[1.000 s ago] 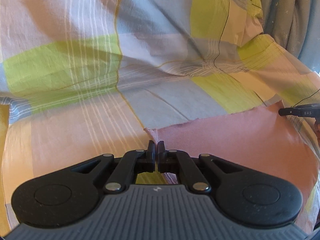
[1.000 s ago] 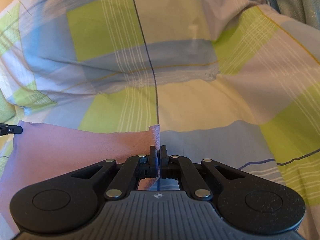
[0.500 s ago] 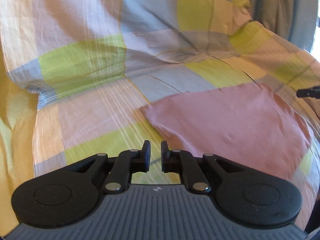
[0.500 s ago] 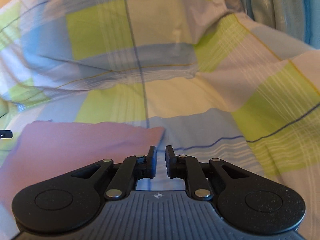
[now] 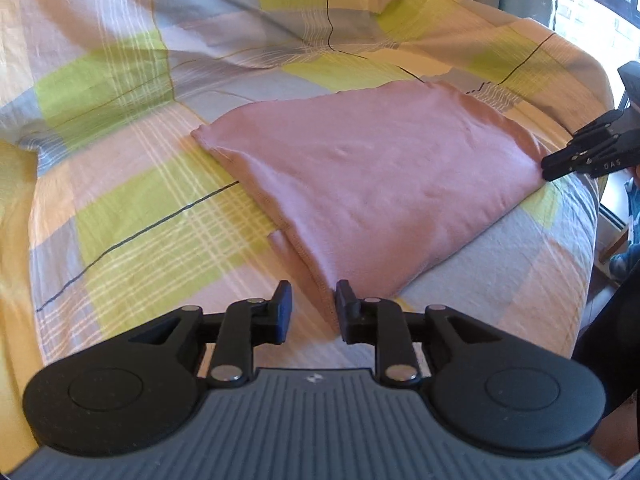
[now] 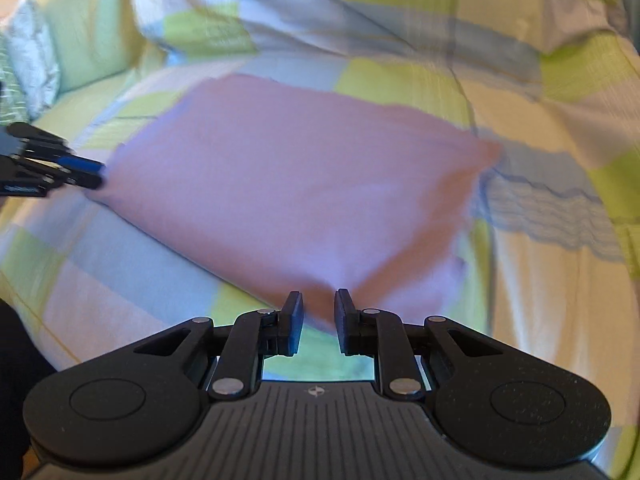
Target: Fold clothes
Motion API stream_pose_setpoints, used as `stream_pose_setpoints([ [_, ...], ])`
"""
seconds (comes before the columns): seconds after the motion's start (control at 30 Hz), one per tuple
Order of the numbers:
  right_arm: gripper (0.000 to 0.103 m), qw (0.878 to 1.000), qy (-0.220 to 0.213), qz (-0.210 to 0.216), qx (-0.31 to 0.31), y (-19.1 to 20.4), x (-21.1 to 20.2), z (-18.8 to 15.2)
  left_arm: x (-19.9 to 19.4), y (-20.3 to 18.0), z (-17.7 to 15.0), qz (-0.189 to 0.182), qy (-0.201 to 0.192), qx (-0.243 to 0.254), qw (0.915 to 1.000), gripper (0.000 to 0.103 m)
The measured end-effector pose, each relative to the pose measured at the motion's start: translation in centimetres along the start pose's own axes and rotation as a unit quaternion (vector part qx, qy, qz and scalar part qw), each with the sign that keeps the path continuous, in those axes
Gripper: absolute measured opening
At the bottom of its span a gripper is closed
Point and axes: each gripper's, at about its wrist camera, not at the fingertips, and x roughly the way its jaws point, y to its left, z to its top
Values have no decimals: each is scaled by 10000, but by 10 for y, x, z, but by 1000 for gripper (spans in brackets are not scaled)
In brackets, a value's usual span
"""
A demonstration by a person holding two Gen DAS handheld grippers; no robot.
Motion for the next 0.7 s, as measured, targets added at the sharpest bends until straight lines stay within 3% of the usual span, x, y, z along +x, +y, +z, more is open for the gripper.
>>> stream_pose_setpoints([
  [0.17,26,9972,62,-697,252,-31,-26,-15,-21,-11,8,208,-219,270,9992,19],
  [0.3,30,9959,-209,-474,736,-34,-41,-18,-18,-39,21,-68,-331,551,9979,19],
  [0.4,37,9955,-200,-308,871,-24,-36,-16,-5,-54,23,-130,-156,769,9968,20],
  [0.53,37,9963,-215,-271,785,-20,-28,-9,2,-47,17,-234,2,847,9961,20],
  [0.7,39,9929,-876,-422,686,-41,-23,11,4,-19,51,-253,-279,1045,9938,21],
])
